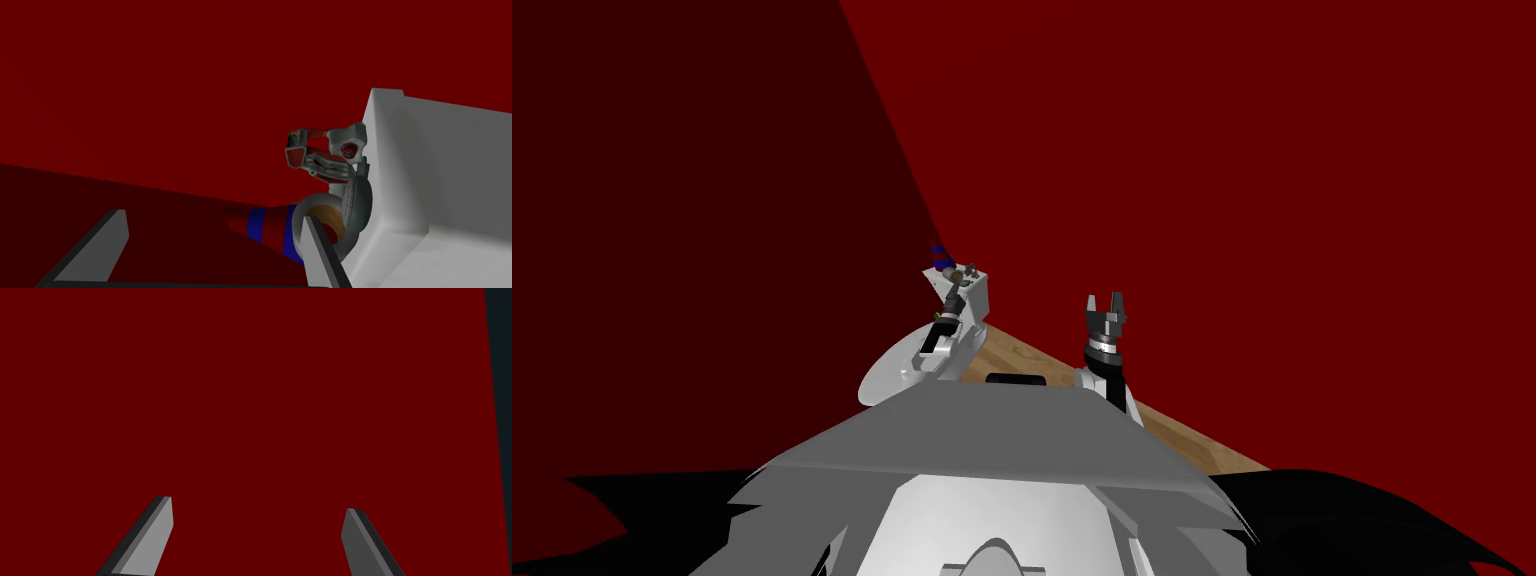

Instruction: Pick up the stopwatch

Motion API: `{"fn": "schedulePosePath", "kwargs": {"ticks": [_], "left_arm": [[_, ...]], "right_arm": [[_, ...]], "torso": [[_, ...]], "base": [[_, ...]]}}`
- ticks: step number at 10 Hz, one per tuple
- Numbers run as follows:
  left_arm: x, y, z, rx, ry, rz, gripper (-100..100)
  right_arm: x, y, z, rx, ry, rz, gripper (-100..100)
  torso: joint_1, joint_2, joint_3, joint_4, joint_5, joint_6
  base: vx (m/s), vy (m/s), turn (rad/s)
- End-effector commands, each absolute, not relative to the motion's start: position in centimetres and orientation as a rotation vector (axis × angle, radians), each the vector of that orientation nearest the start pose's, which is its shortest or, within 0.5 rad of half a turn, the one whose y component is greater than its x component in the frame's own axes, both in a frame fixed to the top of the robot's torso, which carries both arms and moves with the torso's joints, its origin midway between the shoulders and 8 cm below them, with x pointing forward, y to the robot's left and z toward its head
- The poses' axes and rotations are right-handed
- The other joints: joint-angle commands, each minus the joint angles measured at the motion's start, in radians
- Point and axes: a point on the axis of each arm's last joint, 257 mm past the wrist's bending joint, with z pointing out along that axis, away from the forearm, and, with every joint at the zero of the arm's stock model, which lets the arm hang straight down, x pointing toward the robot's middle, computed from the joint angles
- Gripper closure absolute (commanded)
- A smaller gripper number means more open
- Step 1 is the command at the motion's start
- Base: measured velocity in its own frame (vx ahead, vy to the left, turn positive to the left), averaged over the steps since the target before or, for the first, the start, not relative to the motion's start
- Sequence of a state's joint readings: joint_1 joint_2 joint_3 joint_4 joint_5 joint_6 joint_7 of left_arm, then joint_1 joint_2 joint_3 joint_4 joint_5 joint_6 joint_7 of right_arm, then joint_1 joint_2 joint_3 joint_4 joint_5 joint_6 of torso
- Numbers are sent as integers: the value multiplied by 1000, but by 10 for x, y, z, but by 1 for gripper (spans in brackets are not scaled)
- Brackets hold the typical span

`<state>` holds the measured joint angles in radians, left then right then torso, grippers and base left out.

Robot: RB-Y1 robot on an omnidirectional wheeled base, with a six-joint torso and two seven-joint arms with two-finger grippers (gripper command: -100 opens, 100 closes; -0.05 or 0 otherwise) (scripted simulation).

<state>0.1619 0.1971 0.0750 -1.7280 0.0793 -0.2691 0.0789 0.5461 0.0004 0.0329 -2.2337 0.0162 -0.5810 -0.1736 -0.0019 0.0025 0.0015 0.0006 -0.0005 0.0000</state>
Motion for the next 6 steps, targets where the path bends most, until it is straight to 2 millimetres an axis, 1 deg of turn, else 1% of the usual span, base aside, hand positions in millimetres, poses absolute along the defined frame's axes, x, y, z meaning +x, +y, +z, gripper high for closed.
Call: {"fn": "schedulePosePath", "kwargs": {"ticks": [1, 2, 3, 4, 5, 6], "left_arm": [[494, 328, -153, -1004, 993, -1218, -100], [504, 334, -159, -1024, 999, -1201, -100], [504, 334, -161, -1028, 1002, -1198, -100], [515, 340, -168, -1052, 1010, -1181, -100], [515, 340, -169, -1054, 1011, -1180, -100], [526, 345, -175, -1077, 1017, -1164, -100]], "right_arm": [[337, -271, 4, 724, 579, 1470, 0], [337, -271, 4, 724, 579, 1470, 0], [337, -271, 4, 724, 579, 1470, 0], [337, -271, 4, 724, 579, 1470, 0], [337, -271, 4, 724, 579, 1470, 0], [337, -271, 4, 724, 579, 1470, 0]], "torso": [[0, 0, 0, 0, 0, 0], [1, -1, 0, 0, 0, 0], [0, -1, 0, 0, 0, 0], [0, -1, -1, 0, 0, 0], [0, -1, -1, 0, 0, 0], [0, -1, -1, 0, 0, 0]], "base": [[-34, -17, 22], [-38, -24, 40], [-31, -21, 28], [-30, -25, 48], [-28, -20, 34], [-42, -15, 60]]}}
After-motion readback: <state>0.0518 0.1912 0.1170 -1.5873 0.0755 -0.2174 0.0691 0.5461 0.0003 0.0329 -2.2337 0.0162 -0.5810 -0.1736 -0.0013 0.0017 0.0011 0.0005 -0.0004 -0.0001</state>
